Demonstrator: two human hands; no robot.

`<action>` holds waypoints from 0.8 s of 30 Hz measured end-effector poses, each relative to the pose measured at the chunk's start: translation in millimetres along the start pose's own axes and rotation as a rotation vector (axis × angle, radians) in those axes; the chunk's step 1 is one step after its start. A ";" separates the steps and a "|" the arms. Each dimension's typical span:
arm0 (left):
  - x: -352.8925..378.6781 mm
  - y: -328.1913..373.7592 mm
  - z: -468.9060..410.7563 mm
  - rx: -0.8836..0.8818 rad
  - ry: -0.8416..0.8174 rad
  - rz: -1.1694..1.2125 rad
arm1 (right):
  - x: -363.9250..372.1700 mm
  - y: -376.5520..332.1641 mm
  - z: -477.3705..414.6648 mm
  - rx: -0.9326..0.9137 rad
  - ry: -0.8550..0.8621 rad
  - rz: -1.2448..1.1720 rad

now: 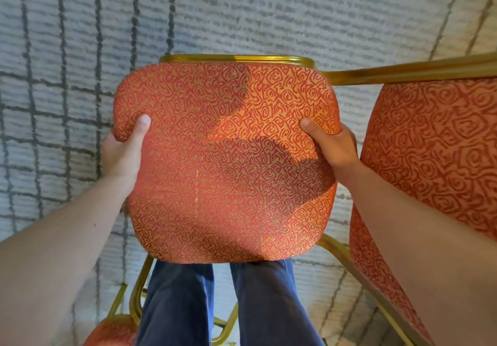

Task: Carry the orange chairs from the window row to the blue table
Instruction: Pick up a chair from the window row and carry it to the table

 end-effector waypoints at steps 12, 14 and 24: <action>7.2 -16.4 -7.5 -0.163 -0.183 0.028 | 2.4 4.7 2.3 0.055 -0.029 0.000; 4.1 -19.5 -12.4 -0.168 -0.192 -0.002 | 3.8 3.1 4.8 0.062 -0.043 0.007; -12.2 10.6 2.5 -0.049 -0.116 -0.095 | -4.3 -30.0 25.2 0.020 -0.019 0.055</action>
Point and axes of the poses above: each hand's wrist, its own z-axis away from the middle knuckle, its own x-axis out of the palm, y = z × x, the point moved 10 cm from there along -z, towards the middle knuckle, and after that the axes turned 2 degrees about x, right-handed, at the moved point
